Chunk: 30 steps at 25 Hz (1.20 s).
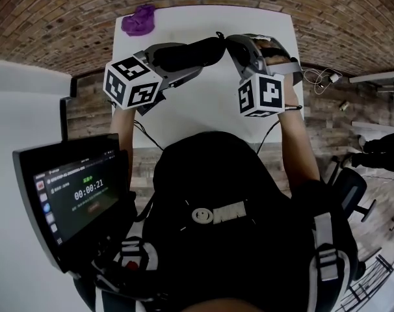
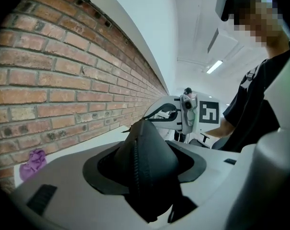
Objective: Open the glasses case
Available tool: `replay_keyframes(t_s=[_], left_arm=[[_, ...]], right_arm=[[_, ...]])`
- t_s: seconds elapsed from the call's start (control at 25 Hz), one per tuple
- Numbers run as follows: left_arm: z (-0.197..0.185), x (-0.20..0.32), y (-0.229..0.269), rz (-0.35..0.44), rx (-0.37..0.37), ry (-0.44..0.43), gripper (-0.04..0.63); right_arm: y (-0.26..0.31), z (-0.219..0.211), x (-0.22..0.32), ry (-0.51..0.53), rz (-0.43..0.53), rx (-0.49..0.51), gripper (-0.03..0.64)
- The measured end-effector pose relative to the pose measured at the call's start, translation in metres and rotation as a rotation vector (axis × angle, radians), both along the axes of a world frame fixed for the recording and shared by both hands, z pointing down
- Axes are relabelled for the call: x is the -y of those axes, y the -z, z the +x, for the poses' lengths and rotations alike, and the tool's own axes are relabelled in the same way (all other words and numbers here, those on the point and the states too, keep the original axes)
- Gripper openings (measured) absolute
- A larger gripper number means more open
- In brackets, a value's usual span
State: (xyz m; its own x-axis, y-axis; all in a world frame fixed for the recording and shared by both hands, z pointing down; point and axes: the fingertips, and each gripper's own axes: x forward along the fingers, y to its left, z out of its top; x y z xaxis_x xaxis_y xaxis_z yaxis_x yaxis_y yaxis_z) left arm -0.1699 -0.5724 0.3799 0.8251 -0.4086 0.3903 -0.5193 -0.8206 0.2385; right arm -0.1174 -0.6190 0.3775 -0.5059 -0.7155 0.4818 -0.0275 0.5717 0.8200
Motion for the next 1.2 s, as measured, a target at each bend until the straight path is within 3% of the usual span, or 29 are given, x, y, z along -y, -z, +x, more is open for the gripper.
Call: replay_keyframes(t_s=[0.2,0.44,0.52,0.68,0.72,0.84,0.96,1.12,1.2], left_arm=[[0.005,-0.003,-0.014,-0.001,0.131,-0.039,0.276],[0.010,-0.009,-0.024,-0.024,0.177,-0.088,0.276],[0.009,-0.010,-0.026,-0.043,0.141,-0.095,0.276],[0.003,-0.004,-0.019,-0.125,-0.059,-0.058,0.276],[-0.003,0.000,-0.019,-0.140,-0.089,-0.031,0.276],[-0.013,0.004,-0.020,-0.165,-0.122,0.006,0.278],[0.001,0.000,-0.015,-0.170,-0.150,-0.036,0.278],[0.020,-0.012,-0.007,-0.184,-0.181,-0.113,0.278],[0.021,-0.013,-0.002,-0.203,-0.238,-0.125,0.278]], right_arm=[[-0.010,-0.003,-0.006,0.072,0.095,-0.177,0.009],[-0.023,-0.001,-0.017,0.146,0.095,-0.264,0.009],[-0.025,0.000,-0.017,0.140,0.017,-0.189,0.009],[-0.006,0.009,-0.012,0.100,-0.117,0.035,0.012],[-0.004,0.012,-0.014,0.107,-0.140,0.052,0.053],[-0.008,0.003,-0.034,0.205,-0.211,0.045,0.324],[-0.020,-0.024,-0.059,0.324,-0.207,-0.007,0.341],[-0.032,-0.034,-0.054,0.333,-0.084,-0.087,0.337],[-0.029,-0.033,-0.055,0.331,-0.144,-0.043,0.324]])
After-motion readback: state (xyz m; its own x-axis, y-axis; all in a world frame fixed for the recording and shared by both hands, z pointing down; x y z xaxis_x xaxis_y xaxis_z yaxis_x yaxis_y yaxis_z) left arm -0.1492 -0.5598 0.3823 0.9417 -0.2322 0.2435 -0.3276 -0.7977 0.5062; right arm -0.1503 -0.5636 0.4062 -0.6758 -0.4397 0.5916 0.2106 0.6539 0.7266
